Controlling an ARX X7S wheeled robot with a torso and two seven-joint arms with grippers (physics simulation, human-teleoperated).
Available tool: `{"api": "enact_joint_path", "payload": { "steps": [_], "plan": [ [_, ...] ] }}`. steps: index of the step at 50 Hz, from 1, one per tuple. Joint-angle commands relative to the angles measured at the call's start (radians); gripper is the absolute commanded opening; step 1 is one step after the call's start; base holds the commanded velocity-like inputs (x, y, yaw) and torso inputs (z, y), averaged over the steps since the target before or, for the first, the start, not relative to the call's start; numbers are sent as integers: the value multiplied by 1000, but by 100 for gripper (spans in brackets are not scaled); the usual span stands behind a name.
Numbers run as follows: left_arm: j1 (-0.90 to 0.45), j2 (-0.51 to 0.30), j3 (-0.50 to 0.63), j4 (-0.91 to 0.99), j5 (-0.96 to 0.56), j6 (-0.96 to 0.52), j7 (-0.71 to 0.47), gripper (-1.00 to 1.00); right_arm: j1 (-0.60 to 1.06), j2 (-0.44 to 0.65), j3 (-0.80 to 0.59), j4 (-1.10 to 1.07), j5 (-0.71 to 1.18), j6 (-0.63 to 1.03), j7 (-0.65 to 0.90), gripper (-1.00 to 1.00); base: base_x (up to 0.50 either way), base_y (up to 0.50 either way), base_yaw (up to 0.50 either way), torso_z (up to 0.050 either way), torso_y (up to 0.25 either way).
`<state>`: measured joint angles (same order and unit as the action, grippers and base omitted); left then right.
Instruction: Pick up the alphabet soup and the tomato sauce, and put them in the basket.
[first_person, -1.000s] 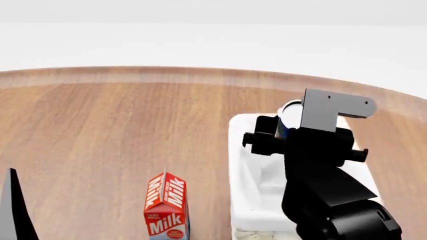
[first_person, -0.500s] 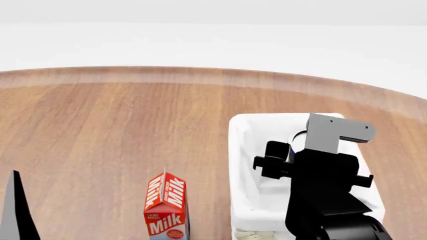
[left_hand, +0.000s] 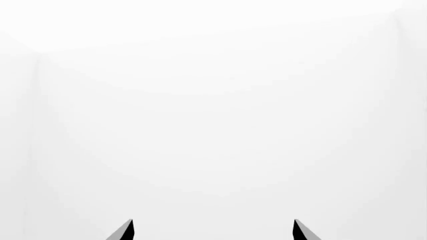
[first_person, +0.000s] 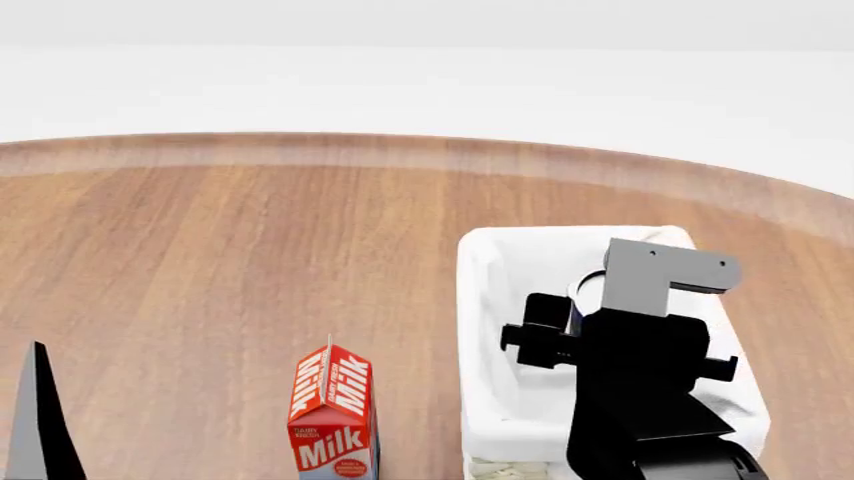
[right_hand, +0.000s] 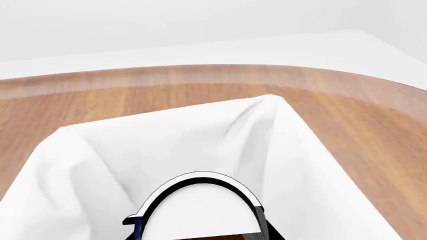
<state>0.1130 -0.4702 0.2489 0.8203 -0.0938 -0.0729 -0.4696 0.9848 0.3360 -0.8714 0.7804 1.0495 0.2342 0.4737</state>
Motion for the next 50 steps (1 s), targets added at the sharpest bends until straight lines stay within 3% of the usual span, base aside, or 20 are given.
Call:
{"api": "enact_joint_path", "payload": {
  "steps": [1, 8, 9, 25, 34, 50],
  "plan": [
    [-4, -1, 6, -2, 1, -4, -1, 100, 5, 4, 15, -16, -51, 5, -6, -100, 0, 0, 0, 0, 0],
    [-5, -4, 7, -2, 0, -5, -2, 100, 9, -8, 15, 19, -56, 1, -10, -100, 0, 0, 0, 1, 0],
    [-4, -4, 6, -3, 0, -3, -2, 100, 12, -11, 16, 25, -54, 5, -12, 100, 0, 0, 0, 0, 0],
    [1, -5, 13, -12, 1, 11, -5, 100, 4, -11, 16, 0, -56, 3, -1, 100, 0, 0, 0, 0, 0],
    [5, -7, 13, -18, 2, 17, -8, 100, 38, 45, 23, -194, -83, -38, 45, 100, 0, 0, 0, 0, 0],
    [1, -10, 13, -5, -4, 8, -11, 100, 148, 153, 35, -503, -19, 98, 91, 100, 0, 0, 0, 0, 1]
  ]
}}
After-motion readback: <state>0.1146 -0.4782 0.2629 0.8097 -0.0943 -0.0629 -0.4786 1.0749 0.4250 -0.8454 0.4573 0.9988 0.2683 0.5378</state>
